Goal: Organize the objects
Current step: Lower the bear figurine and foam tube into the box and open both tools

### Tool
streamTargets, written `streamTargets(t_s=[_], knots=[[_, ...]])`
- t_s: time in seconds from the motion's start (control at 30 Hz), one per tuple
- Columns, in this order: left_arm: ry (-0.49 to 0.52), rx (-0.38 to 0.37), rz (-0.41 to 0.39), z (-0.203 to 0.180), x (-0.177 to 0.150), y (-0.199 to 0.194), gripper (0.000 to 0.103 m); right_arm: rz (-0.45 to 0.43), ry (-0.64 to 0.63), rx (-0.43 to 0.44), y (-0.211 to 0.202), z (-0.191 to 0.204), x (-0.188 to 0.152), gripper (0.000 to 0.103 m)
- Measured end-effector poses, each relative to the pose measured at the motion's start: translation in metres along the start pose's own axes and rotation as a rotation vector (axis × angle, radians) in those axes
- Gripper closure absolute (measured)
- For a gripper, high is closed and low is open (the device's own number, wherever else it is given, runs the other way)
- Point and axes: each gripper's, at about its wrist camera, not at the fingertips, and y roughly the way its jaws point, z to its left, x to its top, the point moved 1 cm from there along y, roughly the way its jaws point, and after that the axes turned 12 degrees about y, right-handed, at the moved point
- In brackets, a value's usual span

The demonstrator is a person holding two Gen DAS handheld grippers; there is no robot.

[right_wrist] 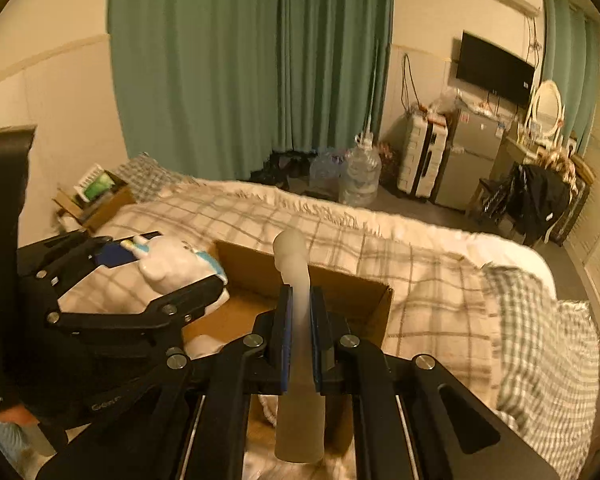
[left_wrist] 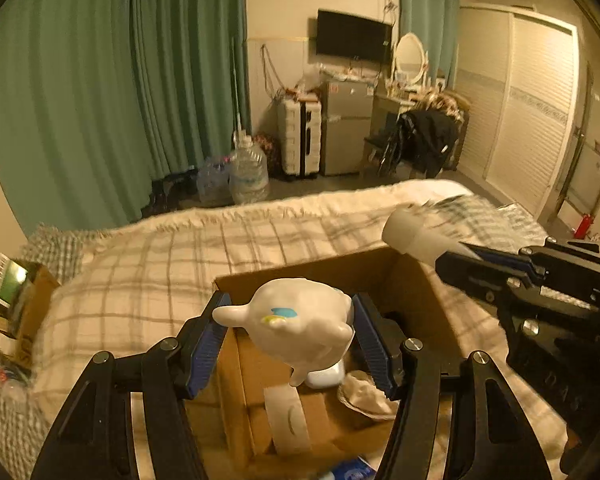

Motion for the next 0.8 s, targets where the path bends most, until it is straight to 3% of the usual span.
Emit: streamTargets(t_s=[0.2,0.3,0.37,0.4,0.47,0.6,0.8], knots=[[0.014,-0.017,0.051,0.001,-0.023,0.054,0.039,0.059,0.048,-0.001,0.06,-0.027,-0.014,0.096],[0.032,-0.025,0.045,-0.001,-0.03,0.063,0.038,0.077,0.072,0.035,0.073,-0.036,-0.022,0.089],[0.033,-0.024,0.038,-0.005,-0.033,0.059,0.032,0.06,0.087,0.032,0.07,-0.04,-0.023,0.08],[0.029,-0.029,0.036,-0.004,-0.034,0.056,0.028,0.048,0.089,0.026,0.064,-0.039,-0.022,0.075],[0.025,-0.038,0.024,-0.007,-0.032,0.046,0.015,0.015,0.105,0.009,0.048,-0.039,-0.017,0.045],[0.045,-0.009,-0.005,-0.009,-0.027,0.001,0.011,-0.036,0.123,0.01,0.0,-0.033,-0.011,0.04],[0.041,0.027,-0.063,-0.007,-0.032,-0.086,0.0,-0.066,0.054,-0.071,-0.085,-0.012,-0.02,0.022]])
